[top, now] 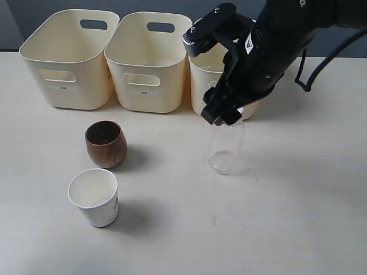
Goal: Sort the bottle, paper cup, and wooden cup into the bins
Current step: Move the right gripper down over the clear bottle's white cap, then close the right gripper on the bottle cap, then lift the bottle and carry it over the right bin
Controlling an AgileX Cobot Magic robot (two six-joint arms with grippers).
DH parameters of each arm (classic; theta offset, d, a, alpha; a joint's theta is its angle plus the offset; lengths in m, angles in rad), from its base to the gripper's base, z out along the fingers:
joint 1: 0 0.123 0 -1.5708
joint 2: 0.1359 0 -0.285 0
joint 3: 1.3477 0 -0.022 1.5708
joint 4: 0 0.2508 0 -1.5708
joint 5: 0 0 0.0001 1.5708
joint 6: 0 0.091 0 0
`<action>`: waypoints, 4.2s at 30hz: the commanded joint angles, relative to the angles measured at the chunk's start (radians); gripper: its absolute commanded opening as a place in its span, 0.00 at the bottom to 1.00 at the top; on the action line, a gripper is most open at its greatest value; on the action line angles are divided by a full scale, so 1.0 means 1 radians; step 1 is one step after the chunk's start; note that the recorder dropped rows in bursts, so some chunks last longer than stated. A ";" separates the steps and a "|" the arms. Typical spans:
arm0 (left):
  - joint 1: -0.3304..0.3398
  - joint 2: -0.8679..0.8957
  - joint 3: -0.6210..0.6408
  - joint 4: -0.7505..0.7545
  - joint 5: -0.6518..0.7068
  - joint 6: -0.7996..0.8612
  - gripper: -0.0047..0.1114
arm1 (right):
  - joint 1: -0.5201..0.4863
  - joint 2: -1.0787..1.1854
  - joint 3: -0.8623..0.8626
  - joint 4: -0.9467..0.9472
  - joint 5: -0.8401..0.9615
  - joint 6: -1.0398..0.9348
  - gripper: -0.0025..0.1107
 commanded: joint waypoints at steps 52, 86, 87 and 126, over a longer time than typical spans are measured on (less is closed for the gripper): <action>-0.004 0.005 -0.005 -0.002 -0.005 -0.001 0.04 | -0.101 0.076 0.002 0.202 -0.037 -0.121 0.56; -0.004 0.005 -0.005 -0.002 -0.005 -0.001 0.04 | -0.101 0.074 0.002 0.165 -0.030 -0.161 0.02; -0.004 0.005 -0.005 -0.002 -0.005 -0.001 0.04 | -0.101 0.072 0.002 0.163 -0.033 -0.164 0.02; -0.004 0.005 -0.005 -0.002 -0.005 -0.001 0.04 | -0.256 0.121 -0.242 0.004 -0.414 -0.079 0.02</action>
